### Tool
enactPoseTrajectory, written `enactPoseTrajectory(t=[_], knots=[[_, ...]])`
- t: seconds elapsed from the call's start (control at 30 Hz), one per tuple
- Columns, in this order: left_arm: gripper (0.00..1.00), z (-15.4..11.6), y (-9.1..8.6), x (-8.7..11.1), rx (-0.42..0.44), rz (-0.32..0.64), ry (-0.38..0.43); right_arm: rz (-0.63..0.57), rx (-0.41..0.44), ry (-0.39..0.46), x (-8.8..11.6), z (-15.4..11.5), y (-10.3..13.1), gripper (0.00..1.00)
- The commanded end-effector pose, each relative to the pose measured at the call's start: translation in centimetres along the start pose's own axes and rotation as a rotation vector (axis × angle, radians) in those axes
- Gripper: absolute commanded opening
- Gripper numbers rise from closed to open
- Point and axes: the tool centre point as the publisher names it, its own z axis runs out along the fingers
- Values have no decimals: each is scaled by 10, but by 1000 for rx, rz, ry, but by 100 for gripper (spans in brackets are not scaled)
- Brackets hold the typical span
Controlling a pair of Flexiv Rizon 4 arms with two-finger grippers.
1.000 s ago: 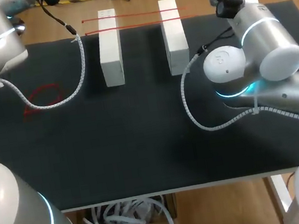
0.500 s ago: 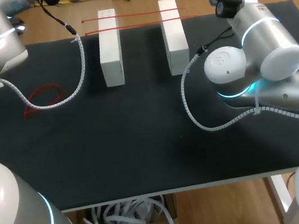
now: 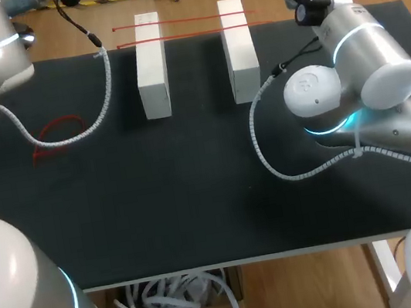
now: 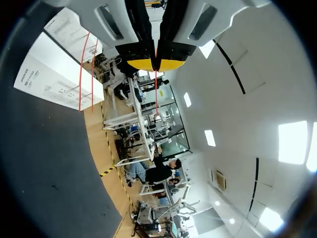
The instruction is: Grab the tape and strap the tape.
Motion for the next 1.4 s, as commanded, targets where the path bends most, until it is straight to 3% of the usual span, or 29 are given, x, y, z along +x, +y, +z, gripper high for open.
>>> enactPoseTrajectory(t=[0.03,0.23,0.27,0.3,0.33,0.47,0.6,0.8,0.83,1.4], knots=[[0,8,-13,6,-308,-50,21,-14,12,-17,4,-6,5,0],[0,14,-10,11,-597,-66,85,-48,36,-29,2,-11,4,0],[0,14,-8,12,-683,-54,99,-62,55,-27,2,-13,2,0],[0,15,-3,14,-844,-44,120,-75,67,-29,2,-15,-1,0],[0,14,1,16,-926,-56,131,-81,74,-34,1,-16,-3,0],[0,9,6,17,-914,-107,118,-92,75,-42,-2,-19,-2,0],[0,6,4,15,-973,-108,68,-104,55,-37,-1,-18,4,0],[0,0,6,9,-1258,-72,-88,-118,39,-33,1,-17,8,0],[0,-1,5,8,-1277,-61,-115,-118,38,-33,1,-17,8,0],[0,-1,5,8,-1277,-61,-115,-131,71,-14,3,-13,0,0]])
